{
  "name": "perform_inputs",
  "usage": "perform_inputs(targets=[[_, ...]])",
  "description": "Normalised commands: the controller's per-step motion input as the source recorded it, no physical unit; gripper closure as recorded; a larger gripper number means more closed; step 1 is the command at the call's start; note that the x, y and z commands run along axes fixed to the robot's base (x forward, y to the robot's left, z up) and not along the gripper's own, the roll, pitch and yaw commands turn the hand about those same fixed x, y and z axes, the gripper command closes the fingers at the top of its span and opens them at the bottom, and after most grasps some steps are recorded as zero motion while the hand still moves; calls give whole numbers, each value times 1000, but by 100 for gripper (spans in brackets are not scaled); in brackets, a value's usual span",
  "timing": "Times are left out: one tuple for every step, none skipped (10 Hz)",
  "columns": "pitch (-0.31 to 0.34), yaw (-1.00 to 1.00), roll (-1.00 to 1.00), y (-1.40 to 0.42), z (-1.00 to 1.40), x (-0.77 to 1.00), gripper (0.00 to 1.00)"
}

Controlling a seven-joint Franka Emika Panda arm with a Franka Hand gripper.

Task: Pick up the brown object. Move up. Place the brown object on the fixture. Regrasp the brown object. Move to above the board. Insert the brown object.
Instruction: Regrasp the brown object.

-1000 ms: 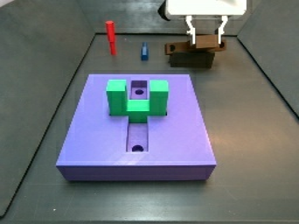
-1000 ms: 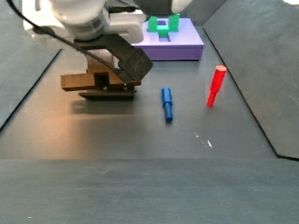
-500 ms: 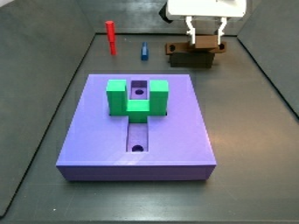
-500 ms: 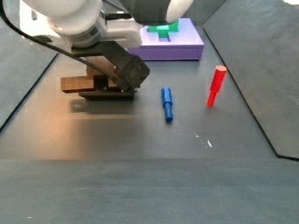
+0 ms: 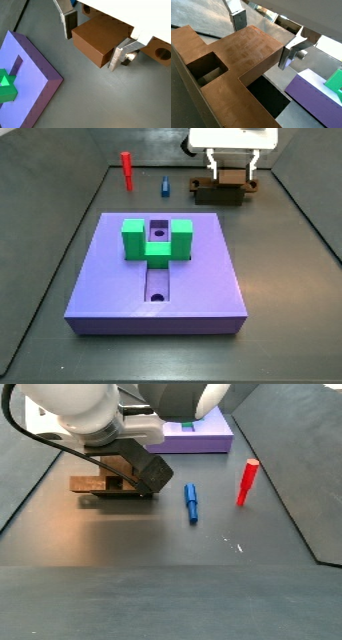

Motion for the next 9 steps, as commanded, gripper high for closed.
perform_inputs(targets=[[0, 0, 746, -43, 191, 0, 0], [0, -6, 1000, -29, 351, 0, 0], [0, -43, 1000, -83, 423, 0, 0], [0, -63, 1000, -97, 446, 31, 0], [0, -71, 1000, -129, 406, 37, 0], [-6, -103, 1000, -14, 74, 17, 0], [0, -37, 1000, 0, 0, 23, 0], [0, -37, 1000, 0, 0, 23, 0], [0, -37, 1000, 0, 0, 31, 0]])
